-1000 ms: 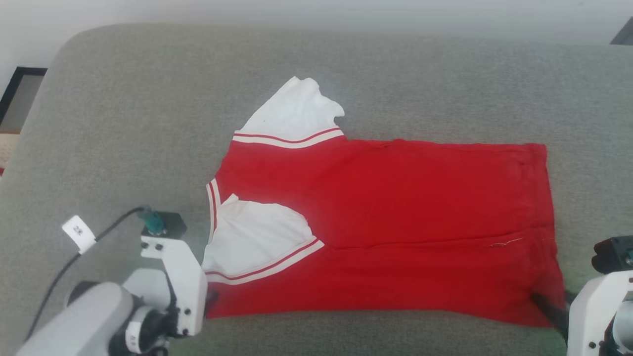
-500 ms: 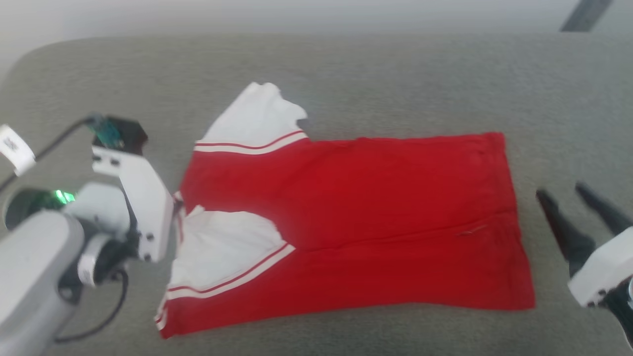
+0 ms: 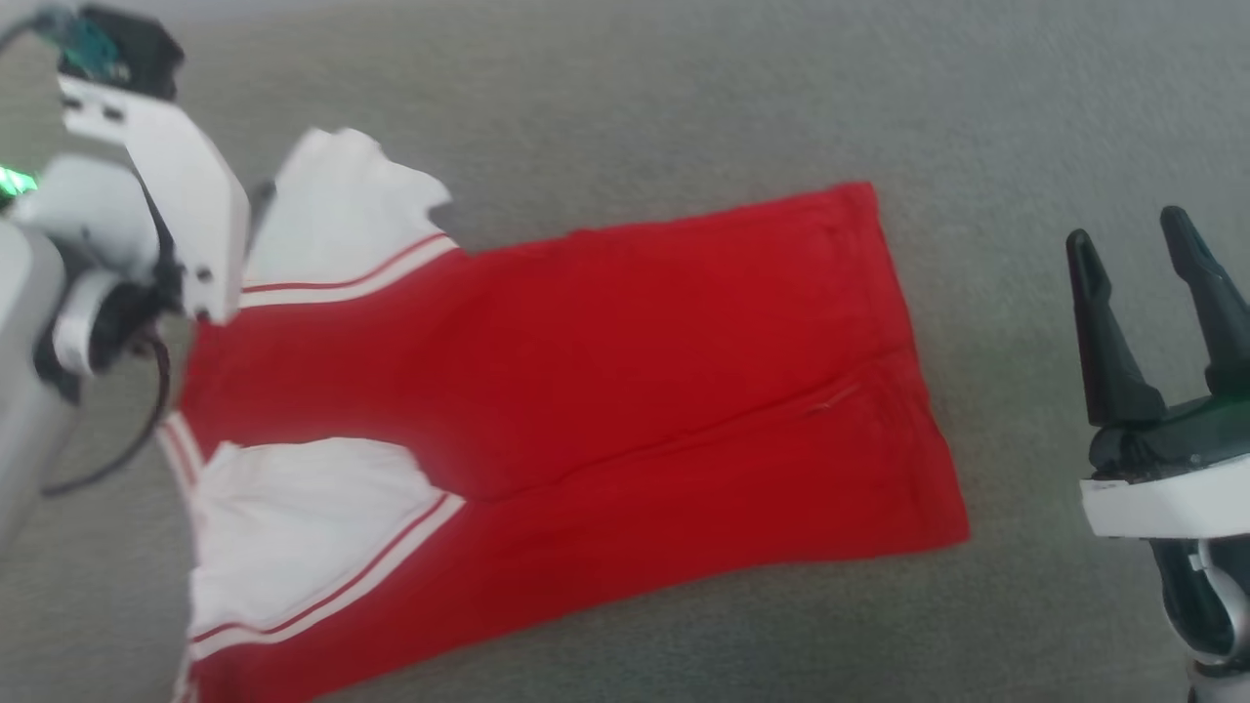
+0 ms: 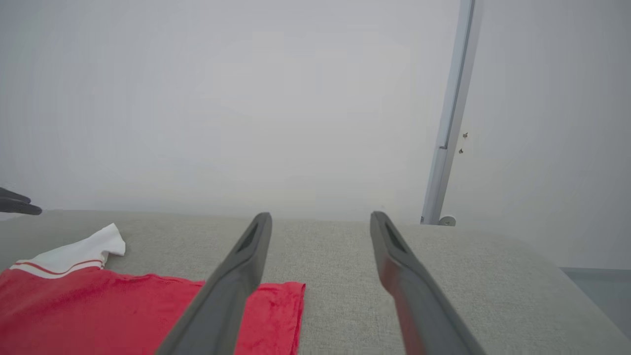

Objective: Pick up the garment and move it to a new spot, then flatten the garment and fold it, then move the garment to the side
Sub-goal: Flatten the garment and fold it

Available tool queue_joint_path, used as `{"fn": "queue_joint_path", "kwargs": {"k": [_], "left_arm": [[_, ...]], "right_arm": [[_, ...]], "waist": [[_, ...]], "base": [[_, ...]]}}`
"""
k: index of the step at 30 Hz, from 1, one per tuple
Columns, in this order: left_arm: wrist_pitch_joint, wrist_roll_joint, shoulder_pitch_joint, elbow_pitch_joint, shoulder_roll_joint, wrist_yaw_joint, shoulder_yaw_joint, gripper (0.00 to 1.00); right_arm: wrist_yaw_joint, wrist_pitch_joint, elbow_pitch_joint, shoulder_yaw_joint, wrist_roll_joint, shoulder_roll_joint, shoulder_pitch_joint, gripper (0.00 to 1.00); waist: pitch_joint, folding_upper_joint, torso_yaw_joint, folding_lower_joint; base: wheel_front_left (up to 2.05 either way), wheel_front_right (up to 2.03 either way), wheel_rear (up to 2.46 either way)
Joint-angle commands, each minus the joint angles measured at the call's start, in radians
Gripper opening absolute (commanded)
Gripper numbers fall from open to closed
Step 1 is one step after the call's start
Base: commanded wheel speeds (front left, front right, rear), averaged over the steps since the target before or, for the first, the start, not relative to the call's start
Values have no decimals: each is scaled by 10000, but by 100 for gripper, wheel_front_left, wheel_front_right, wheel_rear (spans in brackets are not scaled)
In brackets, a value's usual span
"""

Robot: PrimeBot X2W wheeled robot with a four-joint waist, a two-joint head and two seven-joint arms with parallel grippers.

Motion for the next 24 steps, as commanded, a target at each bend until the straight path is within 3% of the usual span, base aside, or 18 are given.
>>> {"fn": "queue_joint_path", "kwargs": {"k": [1, 8, 13, 21, 22, 24], "left_arm": [[-122, 155, -452, 469, -135, -192, 2, 100], [-7, 393, -1639, 2112, -415, -656, -184, 100], [295, 342, -2072, 2928, -495, -720, -212, 100], [1406, -190, -2410, 4194, -1146, -491, -205, 100], [1562, -243, -2403, 4302, -1214, -431, -234, 79], [1648, -342, -2374, 4462, -1369, -379, -231, 9]], "right_arm": [[-3, -390, 134, 90, -56, 77, -158, 100], [-3, -899, 684, 448, 158, 74, -444, 100], [-3, -997, 982, 627, 328, 21, -536, 100], [-3, -720, 1351, 1050, 732, -293, -730, 100], [-3, -524, 1409, 1184, 840, -338, -758, 100], [-3, -210, 1391, 1418, 1053, -488, -949, 100]], "waist": [[561, 0, -543, 0], [1214, 0, -1071, 0], [1479, 0, -1246, 0], [1806, 0, -1177, 0], [1821, 0, -1155, 0], [1850, 0, -1118, 0]], "base": [[0, 0, 0], [0, 0, 0], [0, 0, 0], [0, 0, 0], [0, 0, 0], [0, 0, 0]]}}
